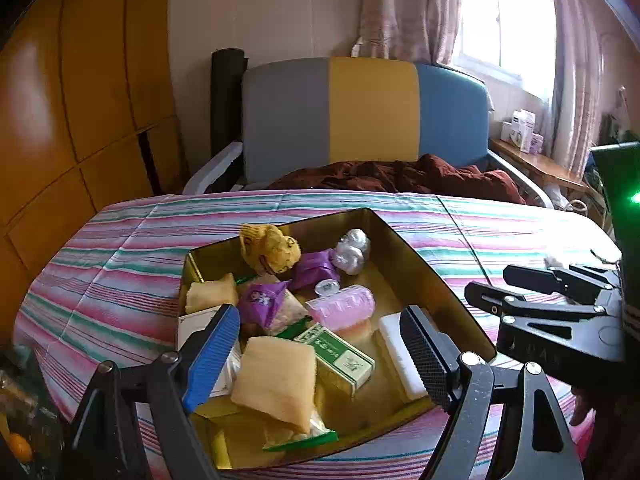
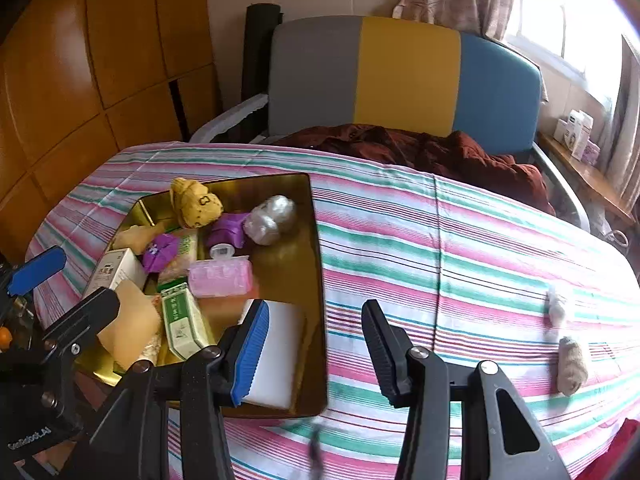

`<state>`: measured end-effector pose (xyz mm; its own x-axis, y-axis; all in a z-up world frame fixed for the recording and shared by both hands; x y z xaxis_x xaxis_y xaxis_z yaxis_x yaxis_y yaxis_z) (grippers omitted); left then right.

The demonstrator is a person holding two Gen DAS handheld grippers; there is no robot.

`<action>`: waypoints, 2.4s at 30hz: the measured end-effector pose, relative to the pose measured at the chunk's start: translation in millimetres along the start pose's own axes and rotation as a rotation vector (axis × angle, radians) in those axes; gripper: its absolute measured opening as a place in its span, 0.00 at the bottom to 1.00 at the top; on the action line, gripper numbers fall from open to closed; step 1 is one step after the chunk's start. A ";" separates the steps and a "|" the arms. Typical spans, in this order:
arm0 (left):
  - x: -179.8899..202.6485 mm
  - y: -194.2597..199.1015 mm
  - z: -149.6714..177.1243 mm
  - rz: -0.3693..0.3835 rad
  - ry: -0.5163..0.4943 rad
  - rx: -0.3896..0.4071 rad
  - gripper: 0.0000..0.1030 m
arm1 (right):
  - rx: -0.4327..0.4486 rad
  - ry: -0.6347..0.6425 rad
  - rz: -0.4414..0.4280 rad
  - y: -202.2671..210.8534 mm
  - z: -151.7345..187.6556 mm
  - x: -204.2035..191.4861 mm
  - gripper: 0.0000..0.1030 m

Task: Organize objects
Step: 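Move both tools from the tray toward the remaining white wrapped item and sock, then grasp the beige sock with the right tool while the left tool grasps the white wrapped item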

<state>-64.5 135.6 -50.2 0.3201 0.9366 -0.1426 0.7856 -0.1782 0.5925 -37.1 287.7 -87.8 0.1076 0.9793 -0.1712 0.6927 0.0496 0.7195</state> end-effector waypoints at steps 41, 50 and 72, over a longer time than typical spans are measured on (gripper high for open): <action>114.6 1.0 2.7 0.135 -0.245 -0.008 0.82 | 0.025 -0.367 0.268 71.2 20.4 250.6 0.47; 149.4 -7.3 1.2 0.166 -0.302 -0.025 0.83 | 0.054 -0.667 0.233 75.0 60.1 314.2 0.47; 246.0 -37.8 -7.6 0.312 -0.345 -0.122 0.83 | -0.058 -0.929 0.200 61.8 107.0 349.9 0.61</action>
<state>-19.5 375.0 -101.6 0.7037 0.6858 -0.1855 0.5630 -0.3790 0.7344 119.7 612.5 -175.3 0.7615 0.4247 -0.4897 0.5661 -0.0678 0.8215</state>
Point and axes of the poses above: each gripper's, at about its wrist camera, not at the fingertips, and y roughly against the way its jaws point, x to its right, z to its underside, the point moved 9 cm from there along -y, roughly the way its jaws point, and after that the axes turned 12 degrees about -z, right-handed, at the moved point
